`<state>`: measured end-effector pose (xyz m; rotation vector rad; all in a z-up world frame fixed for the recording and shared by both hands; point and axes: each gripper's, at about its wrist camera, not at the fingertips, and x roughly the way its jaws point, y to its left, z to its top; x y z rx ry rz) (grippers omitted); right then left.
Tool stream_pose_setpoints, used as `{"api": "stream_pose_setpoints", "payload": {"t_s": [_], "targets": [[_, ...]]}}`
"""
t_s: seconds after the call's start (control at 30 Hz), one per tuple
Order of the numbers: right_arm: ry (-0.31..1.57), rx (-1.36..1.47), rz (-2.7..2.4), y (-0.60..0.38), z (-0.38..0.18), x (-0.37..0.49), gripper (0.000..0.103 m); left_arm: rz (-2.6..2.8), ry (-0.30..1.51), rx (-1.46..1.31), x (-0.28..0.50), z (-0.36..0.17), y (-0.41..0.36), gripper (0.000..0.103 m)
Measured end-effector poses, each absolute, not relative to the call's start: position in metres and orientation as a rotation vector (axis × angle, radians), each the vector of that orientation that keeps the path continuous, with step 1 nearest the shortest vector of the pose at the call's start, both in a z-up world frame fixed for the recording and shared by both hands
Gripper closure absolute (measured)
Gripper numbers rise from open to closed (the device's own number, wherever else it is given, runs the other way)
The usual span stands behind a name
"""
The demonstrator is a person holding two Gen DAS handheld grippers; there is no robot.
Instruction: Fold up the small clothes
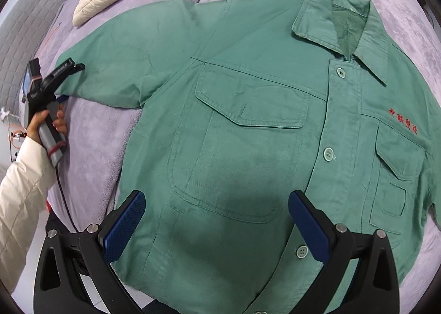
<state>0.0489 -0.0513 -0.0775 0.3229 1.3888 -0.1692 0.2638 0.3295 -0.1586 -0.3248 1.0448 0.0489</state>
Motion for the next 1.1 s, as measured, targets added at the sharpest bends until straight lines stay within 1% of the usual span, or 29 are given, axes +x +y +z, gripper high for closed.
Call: {"api": "stream_pose_setpoints", "payload": {"t_s": [0.03, 0.07, 0.1, 0.13, 0.2, 0.27, 0.4, 0.5, 0.57, 0.67, 0.73, 0.83, 0.9, 1.03, 1.1], "targets": [[1.392, 0.323, -0.168, -0.051, -0.078, 0.049, 0.0, 0.058, 1.039, -0.345, 0.263, -0.156, 0.335, 0.066], [1.395, 0.325, -0.168, -0.051, -0.079, 0.048, 0.0, 0.044, 1.038, -0.371, 0.262, -0.155, 0.339, 0.079], [1.396, 0.328, -0.167, -0.051, -0.079, 0.047, 0.0, -0.016, 1.037, -0.426, 0.261, -0.154, 0.345, 0.096], [1.396, 0.334, -0.165, -0.051, -0.08, 0.046, 0.0, -0.058, 1.029, -0.469, 0.258, -0.151, 0.349, 0.096], [1.393, 0.341, -0.162, -0.051, -0.081, 0.045, 0.0, -0.109, 0.998, -0.458, 0.251, -0.139, 0.349, 0.096], [1.387, 0.349, -0.161, -0.052, -0.081, 0.042, 0.0, -0.174, 0.951, -0.432, 0.25, -0.113, 0.342, 0.096], [1.362, 0.376, -0.169, -0.061, -0.074, 0.032, 0.0, -0.344, 0.862, -0.413, 0.246, -0.062, 0.302, 0.096], [1.335, 0.403, -0.193, -0.075, -0.066, 0.022, 0.0, -0.492, 0.816, -0.38, 0.24, -0.027, 0.242, 0.096], [1.315, 0.423, -0.214, -0.085, -0.062, 0.014, 0.0, -0.593, 0.794, -0.36, 0.224, -0.009, 0.207, 0.096], [1.273, 0.468, -0.264, -0.108, -0.053, -0.006, 0.0, -0.767, 0.774, -0.302, 0.196, 0.019, 0.133, 0.096], [1.248, 0.495, -0.3, -0.122, -0.05, -0.02, 0.0, -0.89, 0.785, -0.248, 0.171, 0.028, 0.081, 0.096], [1.22, 0.55, -0.37, -0.15, -0.05, -0.047, 0.0, -1.002, 0.851, -0.123, 0.134, 0.017, -0.005, 0.096], [1.209, 0.593, -0.415, -0.167, -0.053, -0.065, 0.0, -1.049, 0.919, -0.039, 0.107, -0.009, -0.053, 0.096], [1.211, 0.646, -0.49, -0.194, -0.065, -0.094, 0.0, -1.058, 1.042, 0.146, 0.066, -0.065, -0.114, 0.096], [1.221, 0.671, -0.518, -0.204, -0.073, -0.104, 0.0, -1.052, 1.078, 0.246, 0.05, -0.091, -0.13, 0.096]]}}
